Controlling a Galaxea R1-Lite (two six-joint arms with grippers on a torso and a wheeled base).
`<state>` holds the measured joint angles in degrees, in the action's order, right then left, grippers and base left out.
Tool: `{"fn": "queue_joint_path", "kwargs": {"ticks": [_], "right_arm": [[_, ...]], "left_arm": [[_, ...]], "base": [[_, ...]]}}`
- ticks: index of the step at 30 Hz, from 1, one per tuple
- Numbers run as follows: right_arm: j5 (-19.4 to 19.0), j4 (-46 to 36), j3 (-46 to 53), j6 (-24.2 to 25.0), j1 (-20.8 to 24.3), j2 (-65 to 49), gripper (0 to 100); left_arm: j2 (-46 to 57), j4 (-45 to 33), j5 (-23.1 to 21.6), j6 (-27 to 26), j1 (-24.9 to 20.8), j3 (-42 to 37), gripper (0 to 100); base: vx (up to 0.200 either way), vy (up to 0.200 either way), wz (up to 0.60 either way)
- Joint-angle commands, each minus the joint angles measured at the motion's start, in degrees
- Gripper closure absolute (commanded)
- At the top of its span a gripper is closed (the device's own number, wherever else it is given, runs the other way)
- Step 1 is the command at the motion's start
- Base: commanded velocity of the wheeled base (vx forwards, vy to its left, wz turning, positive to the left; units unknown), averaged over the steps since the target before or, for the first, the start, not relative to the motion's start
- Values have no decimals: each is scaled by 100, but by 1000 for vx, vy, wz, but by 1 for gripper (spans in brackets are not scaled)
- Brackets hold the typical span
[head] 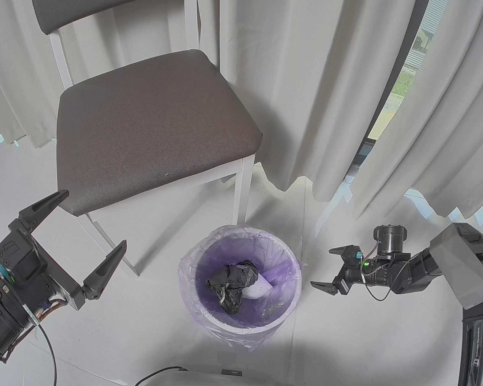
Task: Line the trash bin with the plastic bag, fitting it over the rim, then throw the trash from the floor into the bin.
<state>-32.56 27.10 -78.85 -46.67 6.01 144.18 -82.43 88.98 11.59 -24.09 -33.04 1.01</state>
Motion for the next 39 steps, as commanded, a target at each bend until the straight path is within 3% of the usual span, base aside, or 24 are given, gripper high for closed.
{"fn": "queue_joint_path", "kwargs": {"ticks": [1, 4, 6, 8, 9, 12, 20, 23, 25, 26, 27, 30, 34, 39], "right_arm": [[-5, 410, 739, 26, -100, -768, 0], [-13, 832, 1117, 52, -135, -1006, 0], [-57, 1597, 1856, 202, -223, -1498, 0], [-84, 1702, 1970, 263, -232, -1586, 0], [-251, 2300, 2638, 720, -241, -2122, 0], [-277, 2933, 3218, 1239, -232, -2632, 0], [-154, 4682, 4624, 1889, -100, -3370, 0], [57, 5209, 4976, 2170, -65, -3414, 0], [698, 6185, 5547, 2777, 41, -3458, 0], [725, 6246, 5573, 2821, 49, -3458, 0], [1138, 6290, 5811, 3199, 190, -3660, 0], [1665, 6272, 6092, 3621, 515, -4187, 0], [2201, 6281, 6224, 3761, 823, -4363, 0], [2527, 6281, 6224, 3972, 1043, -4398, 0]], "left_arm": [[-388, 102, 18, 159, -1, -92, 0], [-792, 102, 18, 449, 8, -84, 0], [-1574, 102, -8, 660, 104, 75, 0], [-1680, 102, -17, 660, 104, 101, 0], [-2260, 102, -166, 713, 87, 286, 0], [-2945, 102, -456, 713, 192, 400, 0], [-4633, 102, -465, 660, 887, 1252, 0], [-4808, 102, -465, 669, 1115, 1490, 0], [-5063, 102, -465, 660, 1344, 1709, 0], [-5072, 102, -465, 660, 1352, 1718, 0], [-5222, 102, -474, 660, 1458, 1806, 0], [-5468, 102, -465, 704, 1493, 2131, 0], [-5740, 102, -465, 713, 1555, 2703, 0], [-6259, 85, -456, 888, 1537, 3661, 0]], "base": [[0, 0, 0], [0, 0, 0], [0, 0, 0], [0, 0, 0], [0, 0, 0], [0, 0, 0], [0, 0, 0], [0, 0, 0], [0, 0, 0], [0, 0, 0], [0, 0, 0], [0, 0, 0], [0, 0, 0], [0, 0, 0]]}}
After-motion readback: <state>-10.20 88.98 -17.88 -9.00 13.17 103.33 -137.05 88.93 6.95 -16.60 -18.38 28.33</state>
